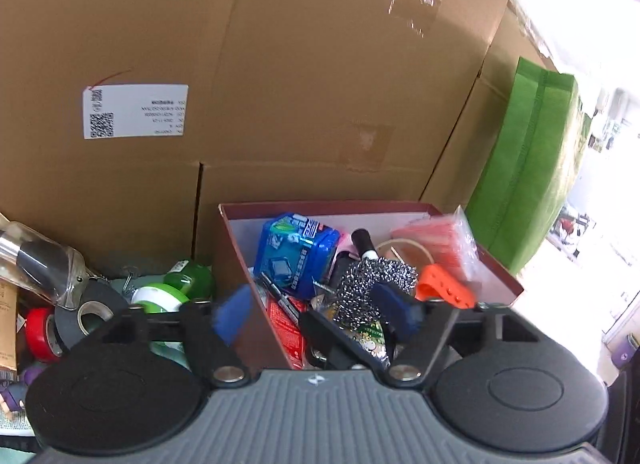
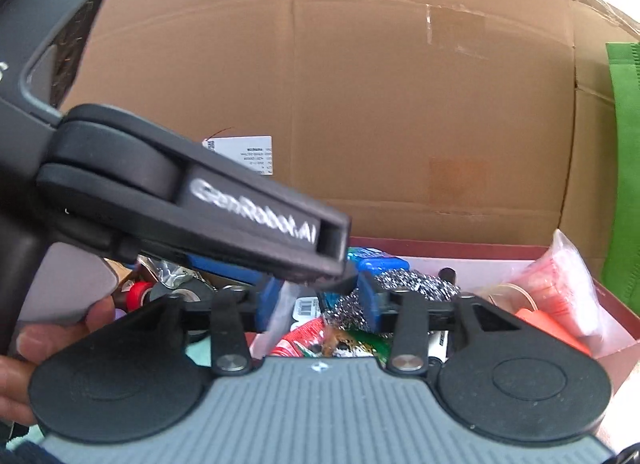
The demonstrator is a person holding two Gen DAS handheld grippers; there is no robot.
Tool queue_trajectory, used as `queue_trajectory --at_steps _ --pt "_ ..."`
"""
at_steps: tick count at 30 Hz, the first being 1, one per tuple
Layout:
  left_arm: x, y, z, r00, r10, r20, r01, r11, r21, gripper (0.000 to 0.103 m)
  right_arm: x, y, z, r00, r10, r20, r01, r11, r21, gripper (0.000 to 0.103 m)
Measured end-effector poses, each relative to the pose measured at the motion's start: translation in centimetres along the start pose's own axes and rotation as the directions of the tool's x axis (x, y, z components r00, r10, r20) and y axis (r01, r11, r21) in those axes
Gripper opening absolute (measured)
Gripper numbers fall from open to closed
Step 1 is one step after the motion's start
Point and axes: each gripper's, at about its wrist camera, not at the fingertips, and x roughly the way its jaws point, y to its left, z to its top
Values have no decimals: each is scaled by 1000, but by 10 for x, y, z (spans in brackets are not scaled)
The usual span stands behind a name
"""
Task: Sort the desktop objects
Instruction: 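Carry the scrubber with the left gripper over the brown box, then open the left gripper to drop the scrubber into the box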
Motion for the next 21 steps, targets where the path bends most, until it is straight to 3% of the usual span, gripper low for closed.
queue_trajectory --at_steps 4,8,16,21 --pt "-7 -1 -3 1000 -6 25 6 1000 0 100 1 -9 -2 999 -34 -13 34 999 5 60" --pt "-12 -5 -7 999 27 24 -27 1000 13 103 -3 -14 -7 997 -81 -20 81 996 27 93" --pt "-14 -11 -20 994 110 -17 -109 993 34 103 -17 -6 -13 993 -111 -32 112 993 35 96" --pt "-17 -12 -26 993 115 -31 -115 993 28 103 -20 -11 -9 993 -109 -38 110 993 39 96"
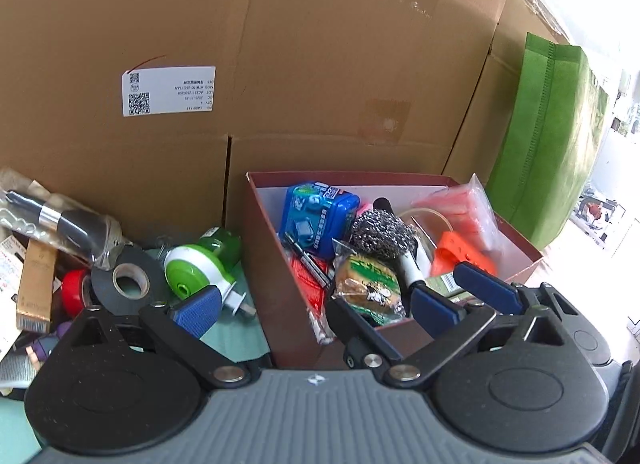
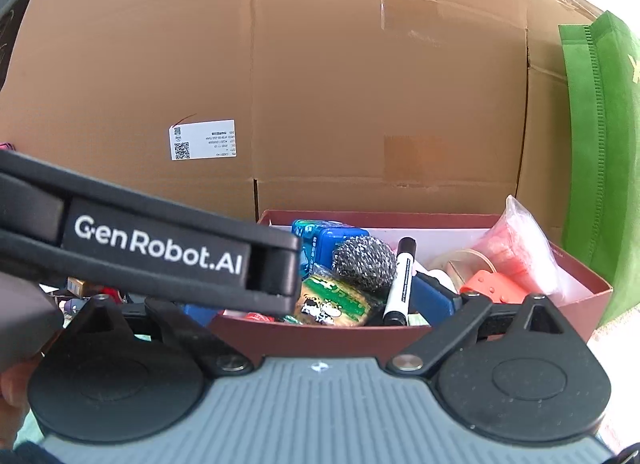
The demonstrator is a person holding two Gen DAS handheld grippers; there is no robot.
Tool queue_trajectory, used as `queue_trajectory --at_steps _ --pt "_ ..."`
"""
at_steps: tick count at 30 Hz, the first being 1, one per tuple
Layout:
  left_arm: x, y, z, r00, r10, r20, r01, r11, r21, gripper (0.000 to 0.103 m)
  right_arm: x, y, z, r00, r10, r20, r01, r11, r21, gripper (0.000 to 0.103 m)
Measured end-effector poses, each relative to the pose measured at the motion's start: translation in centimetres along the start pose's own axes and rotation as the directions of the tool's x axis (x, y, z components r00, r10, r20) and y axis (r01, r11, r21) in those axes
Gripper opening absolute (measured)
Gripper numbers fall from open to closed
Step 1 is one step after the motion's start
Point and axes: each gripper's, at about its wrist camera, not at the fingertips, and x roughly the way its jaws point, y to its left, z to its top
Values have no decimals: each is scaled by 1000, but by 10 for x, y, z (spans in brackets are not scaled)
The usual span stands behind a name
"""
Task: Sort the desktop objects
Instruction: 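Open the left gripper to drop the scrubber into the box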
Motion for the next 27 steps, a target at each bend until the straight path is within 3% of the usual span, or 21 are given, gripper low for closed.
queue_trajectory --at_steps 7,13,22,27 --pt "-13 -4 -7 1000 -14 -4 14 1000 9 103 -7 7 -2 1000 6 -5 -6 1000 -1 96" --pt "-41 4 -26 999 -28 37 30 999 -38 103 -45 32 -1 999 41 24 -40 999 -21 96" --pt "-85 34 -64 997 43 69 -35 992 -118 103 -71 80 -16 988 155 9 -155 986 -59 96" --pt "-105 60 -85 991 107 80 -94 983 -158 103 -70 112 -25 968 249 -29 -251 963 -94 96"
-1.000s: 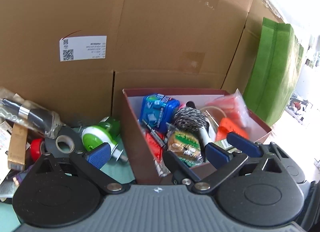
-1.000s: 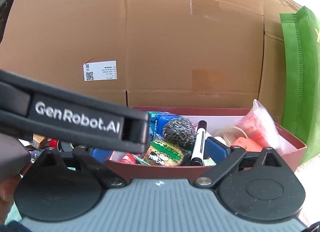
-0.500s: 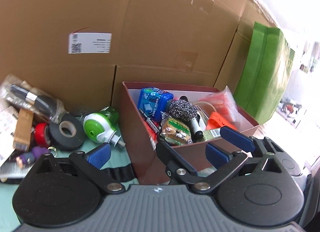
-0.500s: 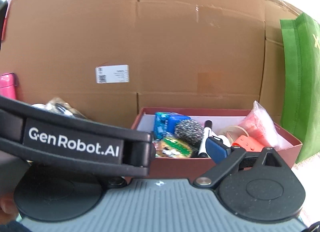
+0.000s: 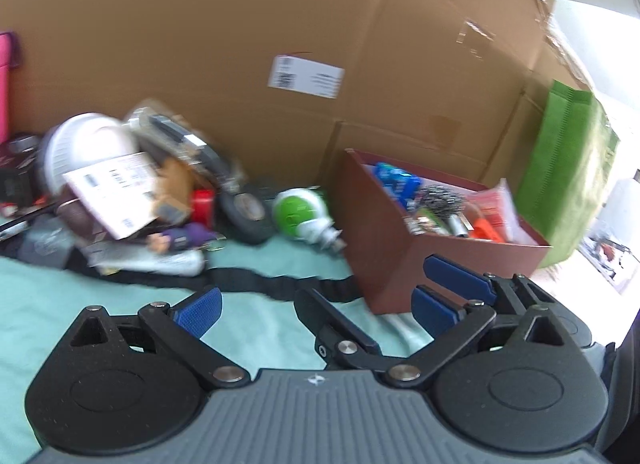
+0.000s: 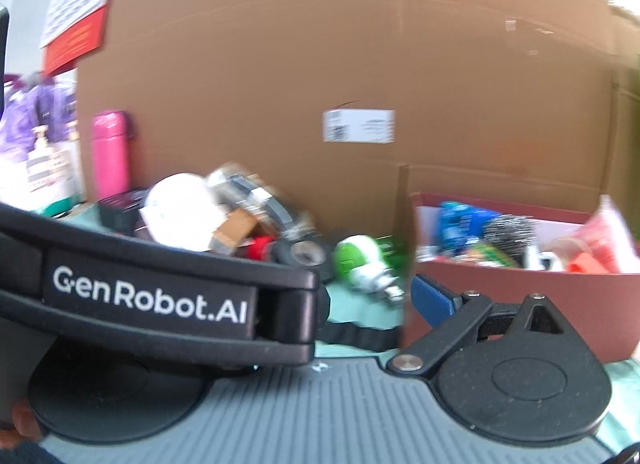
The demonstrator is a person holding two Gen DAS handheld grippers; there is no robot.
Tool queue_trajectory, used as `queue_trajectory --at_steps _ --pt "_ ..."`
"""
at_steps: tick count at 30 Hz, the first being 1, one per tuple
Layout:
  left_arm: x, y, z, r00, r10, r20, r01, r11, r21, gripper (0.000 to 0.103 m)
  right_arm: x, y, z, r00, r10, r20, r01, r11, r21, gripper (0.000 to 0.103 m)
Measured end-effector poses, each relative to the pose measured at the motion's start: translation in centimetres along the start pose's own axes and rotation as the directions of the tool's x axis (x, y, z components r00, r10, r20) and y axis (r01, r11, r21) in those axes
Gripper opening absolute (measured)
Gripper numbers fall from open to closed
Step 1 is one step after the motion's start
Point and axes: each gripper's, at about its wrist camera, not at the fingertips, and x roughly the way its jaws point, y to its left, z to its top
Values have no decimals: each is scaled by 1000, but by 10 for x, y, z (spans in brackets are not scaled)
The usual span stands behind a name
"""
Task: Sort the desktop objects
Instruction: 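Open the left gripper to drop the scrubber into the box, then move the left gripper to the gold box and close on it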
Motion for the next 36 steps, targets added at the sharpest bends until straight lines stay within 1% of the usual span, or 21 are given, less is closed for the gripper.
queue_trajectory --at_steps 4,10,15,17,20,24,26,29,30,31,33,34,36 --pt "-8 24 -4 999 40 6 -40 999 -22 103 9 21 -2 998 56 -15 -56 998 -23 96" --pt "-11 63 -1 996 91 9 -90 991 -98 103 28 44 -4 992 118 -45 -120 992 -46 96" --pt "-13 89 7 991 132 24 -128 983 -131 103 45 58 -4 985 159 -67 -162 986 -46 96" --pt "-14 97 11 990 136 28 -131 981 -143 103 51 62 -3 984 164 -69 -168 985 -49 96" --pt "-12 99 19 992 119 31 -114 984 -134 103 60 64 -1 986 153 -70 -157 986 -49 95" --pt "-2 92 35 992 112 53 -108 991 -76 102 74 60 6 988 138 -61 -140 990 -31 95" --pt "4 90 45 993 103 59 -100 993 -55 102 82 58 10 989 140 -52 -141 990 -15 91" --pt "18 87 59 993 101 56 -100 995 -15 96 96 56 15 989 137 -48 -137 991 7 90" --pt "23 87 62 993 107 49 -107 994 -1 92 100 54 15 989 137 -50 -137 990 17 86" --pt "29 87 66 993 114 39 -114 993 12 89 106 53 16 988 140 -56 -139 990 32 84" --pt "42 87 72 992 125 7 -126 991 37 82 116 50 17 985 155 -73 -149 986 76 81" --pt "48 88 75 991 131 -12 -131 990 47 79 121 48 17 984 163 -77 -155 983 99 80" --pt "61 91 79 989 142 -50 -139 989 56 70 129 45 17 982 172 -84 -160 978 132 76"
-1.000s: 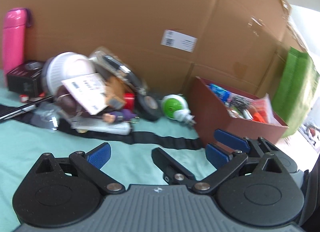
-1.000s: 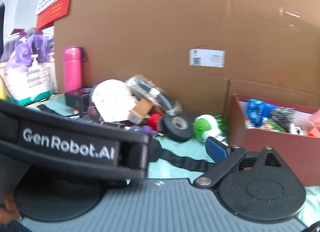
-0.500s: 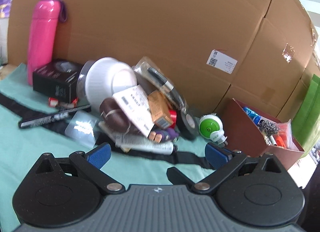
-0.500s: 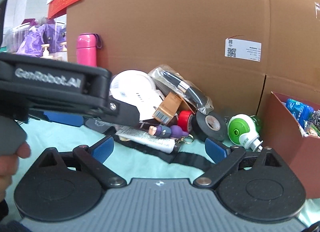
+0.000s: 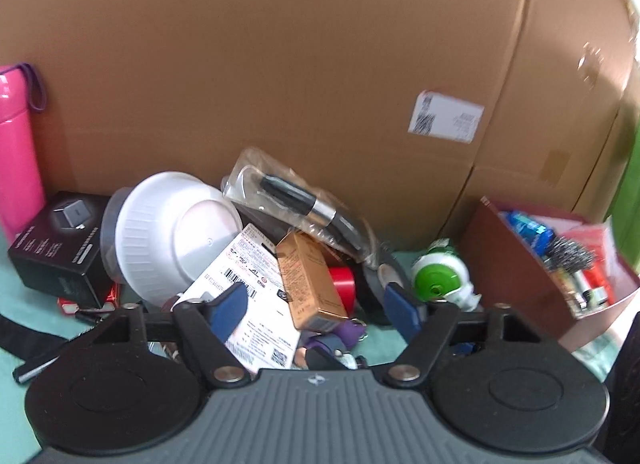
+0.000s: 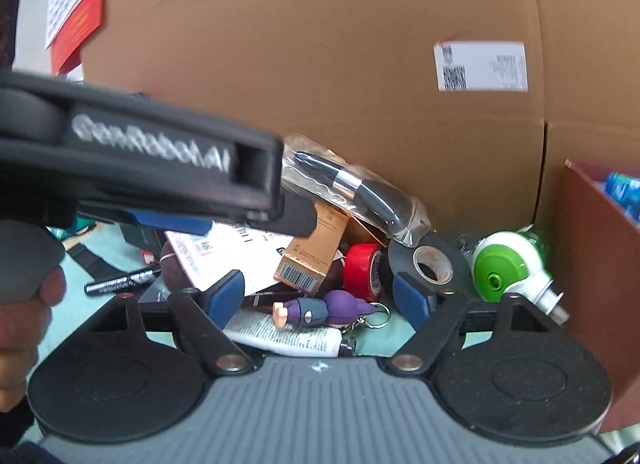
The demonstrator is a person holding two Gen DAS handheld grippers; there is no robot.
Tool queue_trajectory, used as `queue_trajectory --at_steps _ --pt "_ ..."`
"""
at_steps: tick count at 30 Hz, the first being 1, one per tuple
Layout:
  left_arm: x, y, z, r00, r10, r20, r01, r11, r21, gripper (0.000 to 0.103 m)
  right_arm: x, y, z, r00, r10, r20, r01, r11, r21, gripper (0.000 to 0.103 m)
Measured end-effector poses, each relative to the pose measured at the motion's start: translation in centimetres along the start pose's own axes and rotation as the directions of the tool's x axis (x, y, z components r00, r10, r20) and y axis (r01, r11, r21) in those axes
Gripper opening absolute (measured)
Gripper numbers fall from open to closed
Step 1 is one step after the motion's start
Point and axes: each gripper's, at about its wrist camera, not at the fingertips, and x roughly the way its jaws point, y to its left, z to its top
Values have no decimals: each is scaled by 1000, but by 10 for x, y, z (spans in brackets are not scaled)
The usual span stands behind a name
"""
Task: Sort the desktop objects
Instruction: 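Move the left gripper to the gold box and close on it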
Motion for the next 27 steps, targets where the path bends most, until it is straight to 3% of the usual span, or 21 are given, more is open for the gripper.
queue_trajectory --at_steps 6,10,13,17,27 --pt "25 1 7 997 -24 -77 24 1000 8 66 20 -9 4 999 46 -22 -44 998 55 62" --pt "37 -1 10 993 -36 -111 38 999 23 65 31 -6 5 997 73 -36 -72 997 38 59" --pt "44 -2 12 991 -34 -131 39 999 32 53 37 -5 6 997 75 -30 -74 996 42 53" --pt "48 -2 10 991 -7 -136 14 999 53 36 42 -10 6 995 88 -40 -86 995 59 37" --pt "19 -4 -4 990 -67 -123 63 997 -34 24 14 0 -1 996 43 -73 -47 997 -64 34"
